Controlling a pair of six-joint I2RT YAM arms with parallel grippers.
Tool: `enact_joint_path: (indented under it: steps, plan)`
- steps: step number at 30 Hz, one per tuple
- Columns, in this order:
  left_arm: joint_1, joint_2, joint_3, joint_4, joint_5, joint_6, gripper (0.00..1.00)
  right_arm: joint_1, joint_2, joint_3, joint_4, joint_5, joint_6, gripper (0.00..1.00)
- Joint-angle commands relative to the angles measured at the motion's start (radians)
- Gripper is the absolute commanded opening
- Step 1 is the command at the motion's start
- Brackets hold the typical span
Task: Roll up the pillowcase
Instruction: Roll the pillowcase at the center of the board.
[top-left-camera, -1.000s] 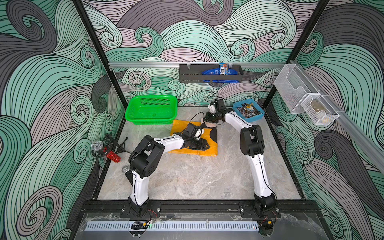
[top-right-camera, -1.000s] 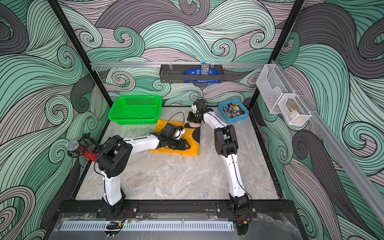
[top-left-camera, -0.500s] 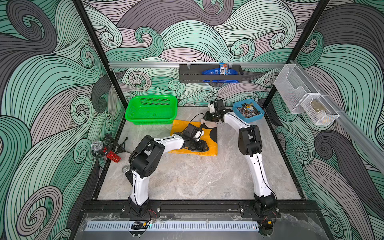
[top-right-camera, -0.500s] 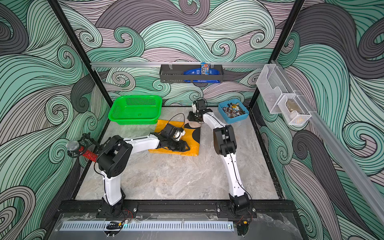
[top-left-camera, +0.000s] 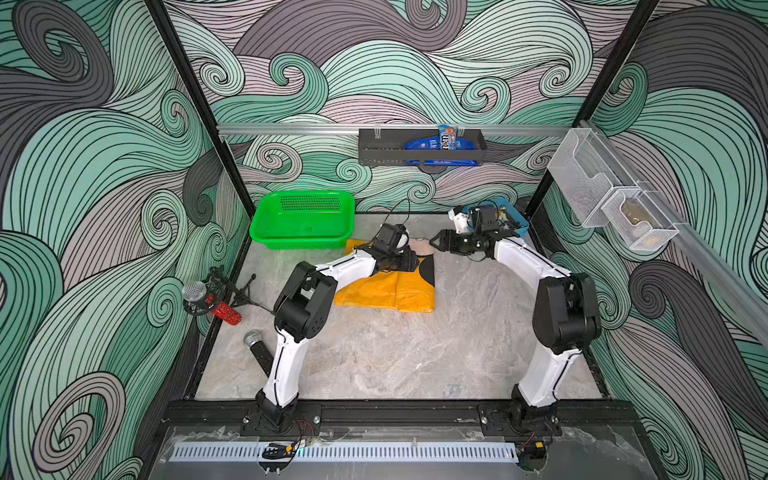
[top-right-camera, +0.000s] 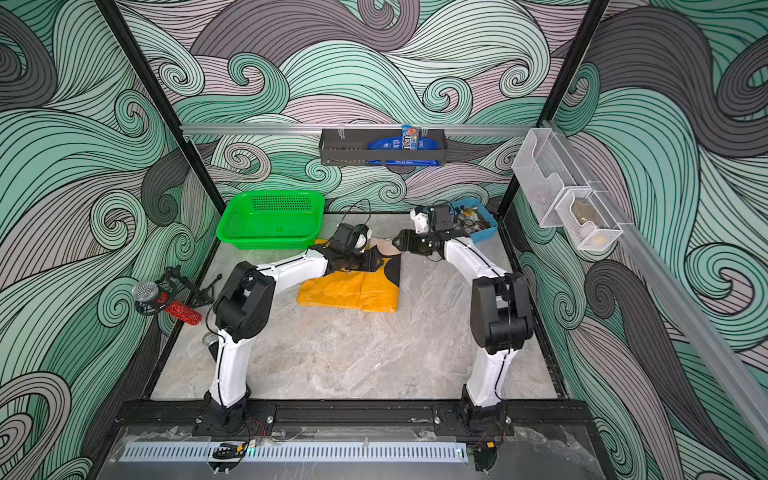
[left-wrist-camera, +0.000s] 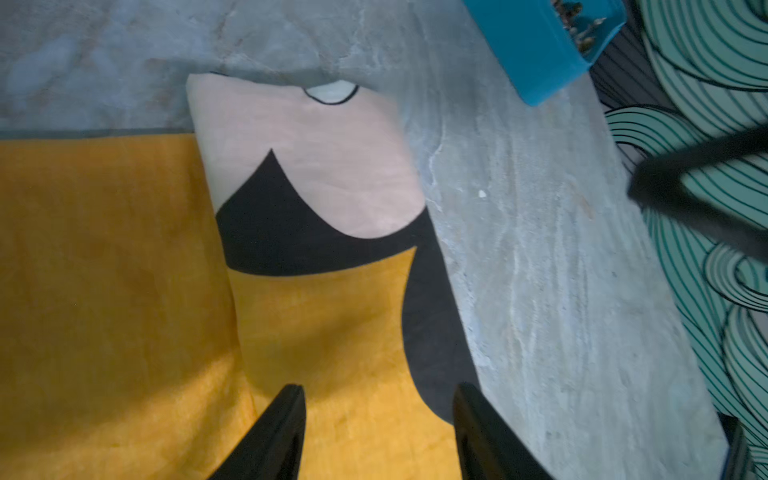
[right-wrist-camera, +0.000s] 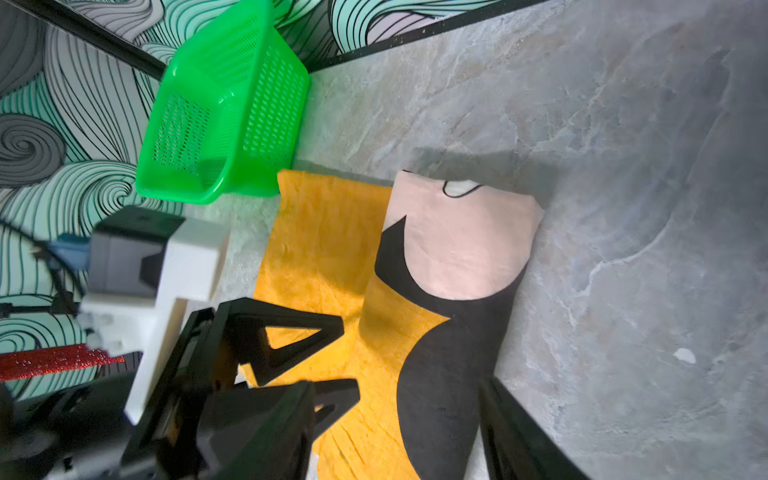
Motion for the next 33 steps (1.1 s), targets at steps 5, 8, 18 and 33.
enact_joint_path:
  steps: [5, 8, 18, 33]
  plan:
    - [-0.006, 0.102, 0.133, -0.05, -0.136, 0.038, 0.57, -0.018, 0.029, -0.171, 0.131, -0.186, 0.088, 0.69]
    - [-0.009, 0.134, 0.167, -0.085, -0.147, 0.066, 0.57, -0.021, 0.063, -0.189, 0.176, -0.225, 0.112, 0.7]
    - [-0.011, 0.186, 0.22, -0.162, -0.144, 0.104, 0.57, -0.02, 0.194, -0.158, 0.242, -0.295, 0.137, 0.7]
    - [-0.005, 0.142, 0.257, -0.207, -0.065, 0.108, 0.62, -0.022, 0.177, -0.162, 0.348, -0.352, 0.217, 0.31]
